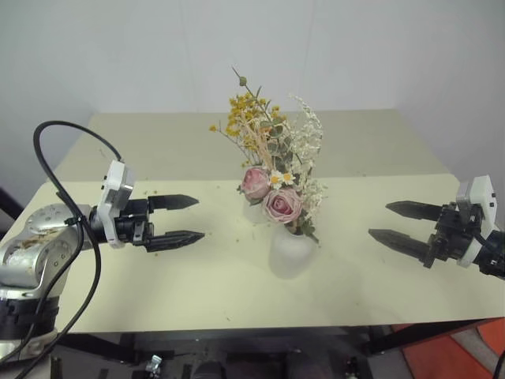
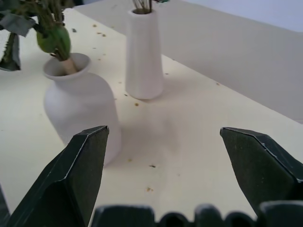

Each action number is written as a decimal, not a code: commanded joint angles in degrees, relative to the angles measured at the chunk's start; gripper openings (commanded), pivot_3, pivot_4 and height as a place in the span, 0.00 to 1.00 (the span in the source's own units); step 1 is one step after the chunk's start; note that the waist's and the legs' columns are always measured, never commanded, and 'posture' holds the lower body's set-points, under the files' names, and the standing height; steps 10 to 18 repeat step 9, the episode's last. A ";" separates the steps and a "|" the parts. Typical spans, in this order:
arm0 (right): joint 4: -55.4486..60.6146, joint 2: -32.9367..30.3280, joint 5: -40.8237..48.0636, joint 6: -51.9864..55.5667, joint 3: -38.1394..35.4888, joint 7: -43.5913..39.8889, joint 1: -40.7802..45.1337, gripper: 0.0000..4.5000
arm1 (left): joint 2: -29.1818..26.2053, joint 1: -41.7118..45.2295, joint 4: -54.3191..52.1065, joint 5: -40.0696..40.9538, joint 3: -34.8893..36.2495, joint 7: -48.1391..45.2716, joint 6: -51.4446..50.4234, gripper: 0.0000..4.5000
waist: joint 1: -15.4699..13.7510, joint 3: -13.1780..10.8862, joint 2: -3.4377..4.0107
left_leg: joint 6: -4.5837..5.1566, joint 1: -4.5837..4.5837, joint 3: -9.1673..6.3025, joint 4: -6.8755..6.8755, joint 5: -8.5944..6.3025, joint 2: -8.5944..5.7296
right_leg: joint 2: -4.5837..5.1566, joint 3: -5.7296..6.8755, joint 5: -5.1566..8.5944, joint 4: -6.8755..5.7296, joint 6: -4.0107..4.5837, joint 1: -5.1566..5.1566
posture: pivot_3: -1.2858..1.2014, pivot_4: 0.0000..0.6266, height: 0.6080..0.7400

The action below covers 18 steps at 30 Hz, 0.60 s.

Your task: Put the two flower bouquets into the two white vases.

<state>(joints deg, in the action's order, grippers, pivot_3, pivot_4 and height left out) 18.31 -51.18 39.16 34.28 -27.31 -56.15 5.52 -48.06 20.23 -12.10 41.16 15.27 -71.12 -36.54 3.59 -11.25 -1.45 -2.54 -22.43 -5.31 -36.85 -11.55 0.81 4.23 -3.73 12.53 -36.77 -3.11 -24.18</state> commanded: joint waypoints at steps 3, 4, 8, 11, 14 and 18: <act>5.13 4.02 -1.33 -2.48 -2.10 5.74 -3.75 0.99 | 2.24 -6.04 -5.76 3.04 4.11 6.64 -0.78 1.00 | -0.18 0.01 -0.01 | 0.00 0.01 0.01 0.00 0.00 0.00 | 0.00 0.00 0.00 0.00 0.00 0.00 | 0.52 0.24 1.00; 5.85 5.01 -1.57 -2.80 -1.89 6.81 -4.29 0.99 | 2.67 -6.76 -6.33 3.33 4.14 7.52 -0.77 1.00 | -0.35 0.02 -0.03 | 0.00 0.01 0.02 0.00 0.00 -0.01 | 0.02 -0.01 0.00 0.00 0.00 0.00 | 0.52 0.24 1.00; 8.02 6.46 -1.39 -2.43 -1.46 8.57 -5.30 0.99 | 3.19 -8.07 -7.69 4.01 3.82 8.89 -0.67 1.00 | -0.73 0.02 -0.03 | -0.01 0.03 0.04 0.00 0.00 -0.01 | 0.01 -0.01 0.00 -0.01 0.00 0.01 | 0.52 0.24 1.00; 8.17 6.47 -1.34 -2.42 -1.48 8.71 -5.41 0.99 | 3.11 -8.10 -7.78 4.18 3.80 8.97 -0.65 1.00 | -0.73 0.02 -0.03 | -0.01 0.04 0.04 0.00 0.00 0.00 | 0.01 -0.01 0.00 -0.01 0.00 0.02 | 0.52 0.24 1.00; 8.17 6.47 -1.34 -2.42 -1.48 8.71 -5.41 0.99 | 3.11 -8.10 -7.78 4.18 3.80 8.97 -0.65 1.00 | -0.73 0.02 -0.03 | -0.01 0.04 0.04 0.00 0.00 0.00 | 0.01 -0.01 0.00 -0.01 0.00 0.02 | 0.52 0.24 1.00; 8.17 6.47 -1.34 -2.42 -1.48 8.71 -5.41 0.99 | 3.11 -8.10 -7.78 4.18 3.80 8.97 -0.65 1.00 | -0.73 0.02 -0.03 | -0.01 0.04 0.04 0.00 0.00 0.00 | 0.01 -0.01 0.00 -0.01 0.00 0.02 | 0.52 0.24 1.00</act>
